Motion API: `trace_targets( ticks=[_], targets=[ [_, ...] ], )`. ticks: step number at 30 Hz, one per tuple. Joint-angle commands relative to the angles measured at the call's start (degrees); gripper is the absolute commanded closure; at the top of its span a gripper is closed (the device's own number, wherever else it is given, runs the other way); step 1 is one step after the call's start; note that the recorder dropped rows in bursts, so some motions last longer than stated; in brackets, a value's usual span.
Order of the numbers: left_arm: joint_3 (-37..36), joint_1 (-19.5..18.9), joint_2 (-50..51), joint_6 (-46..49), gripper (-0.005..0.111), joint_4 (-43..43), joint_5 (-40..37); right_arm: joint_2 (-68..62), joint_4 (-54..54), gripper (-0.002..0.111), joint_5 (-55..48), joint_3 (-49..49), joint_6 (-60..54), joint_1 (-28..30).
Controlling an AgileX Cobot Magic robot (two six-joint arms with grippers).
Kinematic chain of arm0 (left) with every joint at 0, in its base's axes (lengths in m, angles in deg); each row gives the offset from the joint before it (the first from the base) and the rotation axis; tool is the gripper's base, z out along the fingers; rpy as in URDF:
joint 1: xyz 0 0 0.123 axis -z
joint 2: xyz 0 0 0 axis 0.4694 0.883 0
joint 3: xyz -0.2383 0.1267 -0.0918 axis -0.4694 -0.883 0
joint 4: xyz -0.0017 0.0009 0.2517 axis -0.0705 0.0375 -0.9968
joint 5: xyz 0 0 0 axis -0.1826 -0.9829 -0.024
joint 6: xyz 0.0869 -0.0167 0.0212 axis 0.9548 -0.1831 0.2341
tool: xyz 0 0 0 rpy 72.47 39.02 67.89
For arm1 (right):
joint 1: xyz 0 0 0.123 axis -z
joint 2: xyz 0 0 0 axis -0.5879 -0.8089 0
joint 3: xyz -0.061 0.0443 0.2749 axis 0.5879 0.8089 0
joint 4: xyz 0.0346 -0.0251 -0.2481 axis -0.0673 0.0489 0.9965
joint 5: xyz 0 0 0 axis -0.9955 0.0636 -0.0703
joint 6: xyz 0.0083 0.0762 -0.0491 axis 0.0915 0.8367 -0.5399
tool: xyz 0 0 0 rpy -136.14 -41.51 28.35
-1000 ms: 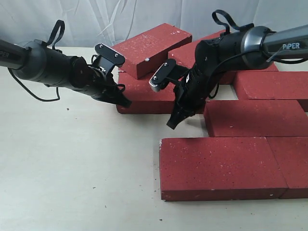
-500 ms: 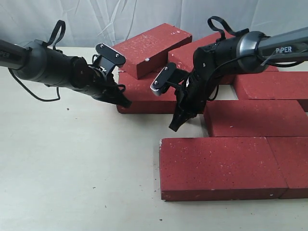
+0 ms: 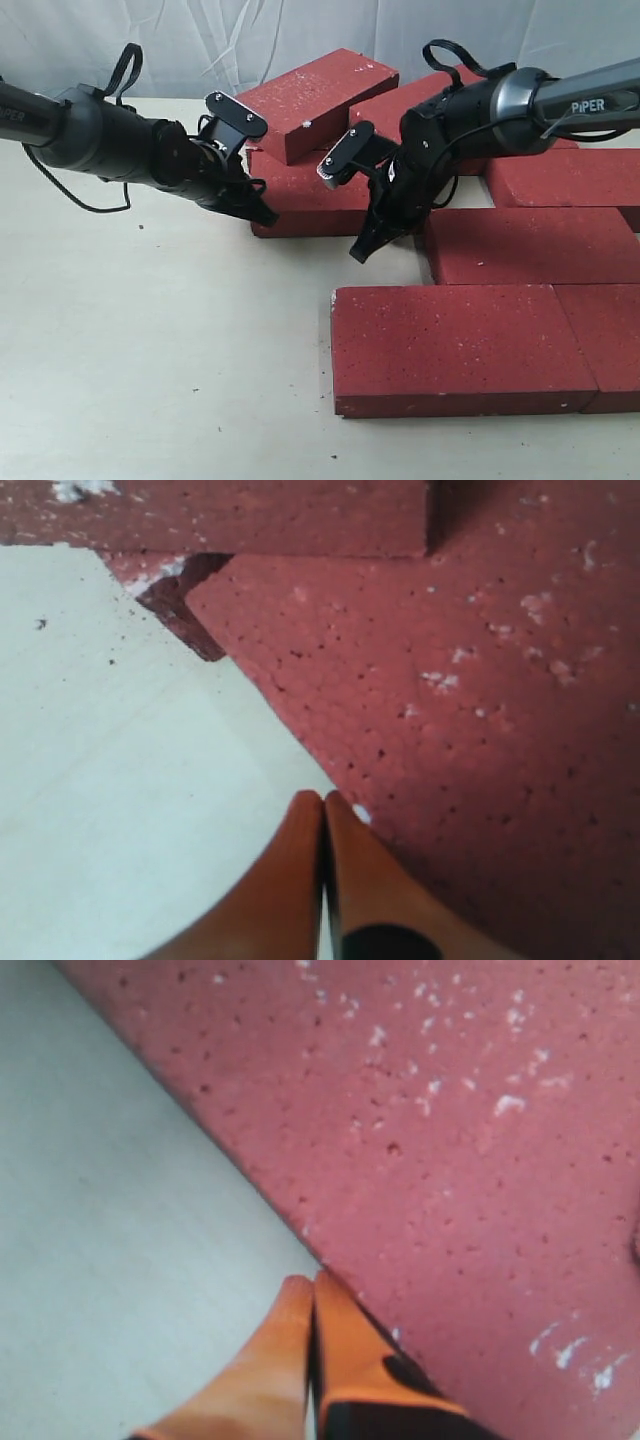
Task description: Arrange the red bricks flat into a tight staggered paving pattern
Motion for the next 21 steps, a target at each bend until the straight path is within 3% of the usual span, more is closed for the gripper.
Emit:
trace_targets(
  ticks=[1, 14, 21],
  targets=[
    [0.5, 1.7, -0.5, 0.0, 0.107, -0.5, -0.3, 0.2, 1.7, 0.109, 4.8, -0.5, 1.5, 0.4],
    [0.5, 1.7, -0.5, 0.0, 0.107, -0.4, 0.7, 7.1, -6.2, 0.109, -10.6, -0.6, 1.4, 0.3],
    [0.5, 1.7, -0.5, 0.0, 0.107, 0.6, 1.6, 8.0, -1.5, 0.109, -16.0, -0.5, 1.1, 0.4]
  ],
)
